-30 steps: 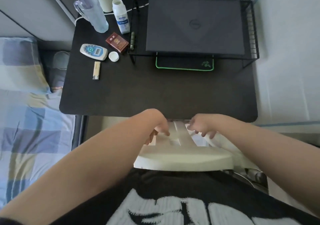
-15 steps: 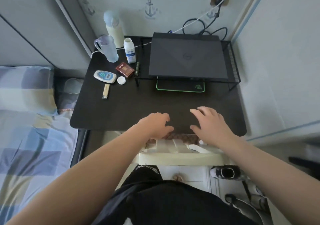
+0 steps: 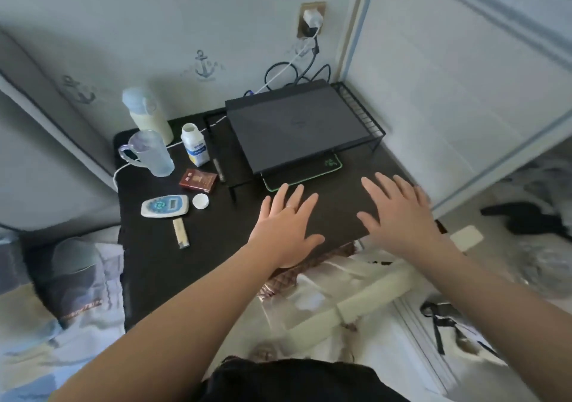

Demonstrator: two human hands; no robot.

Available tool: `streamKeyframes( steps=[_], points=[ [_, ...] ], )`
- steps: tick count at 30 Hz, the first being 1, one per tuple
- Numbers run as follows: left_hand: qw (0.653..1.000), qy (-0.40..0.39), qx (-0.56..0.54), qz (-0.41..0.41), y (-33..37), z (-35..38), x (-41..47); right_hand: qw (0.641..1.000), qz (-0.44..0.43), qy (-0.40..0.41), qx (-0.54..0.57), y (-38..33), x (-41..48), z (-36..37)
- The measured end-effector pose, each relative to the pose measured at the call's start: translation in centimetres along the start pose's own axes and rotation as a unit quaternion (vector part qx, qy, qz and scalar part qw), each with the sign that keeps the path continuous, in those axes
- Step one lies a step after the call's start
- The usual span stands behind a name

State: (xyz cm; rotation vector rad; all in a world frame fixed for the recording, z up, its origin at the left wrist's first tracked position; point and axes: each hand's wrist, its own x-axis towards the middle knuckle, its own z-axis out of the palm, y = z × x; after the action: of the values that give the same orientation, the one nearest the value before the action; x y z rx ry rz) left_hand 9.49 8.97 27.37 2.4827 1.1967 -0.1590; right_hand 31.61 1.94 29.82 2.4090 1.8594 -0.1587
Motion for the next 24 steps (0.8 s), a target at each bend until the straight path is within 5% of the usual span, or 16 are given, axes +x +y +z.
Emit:
streamKeyframes(
  steps=[11, 24],
  points=[
    [0.975, 0.026, 0.008, 0.219, 6.7, -4.9, 0.4, 0.974, 0.220, 0.051, 0.016, 0.7, -10.7, -3.9],
    [0.877, 0.023, 0.158, 0.454, 22.8, -6.0, -6.8, 0.909, 0.411, 0.060, -0.014, 7.0, -29.4, -5.8]
  ],
)
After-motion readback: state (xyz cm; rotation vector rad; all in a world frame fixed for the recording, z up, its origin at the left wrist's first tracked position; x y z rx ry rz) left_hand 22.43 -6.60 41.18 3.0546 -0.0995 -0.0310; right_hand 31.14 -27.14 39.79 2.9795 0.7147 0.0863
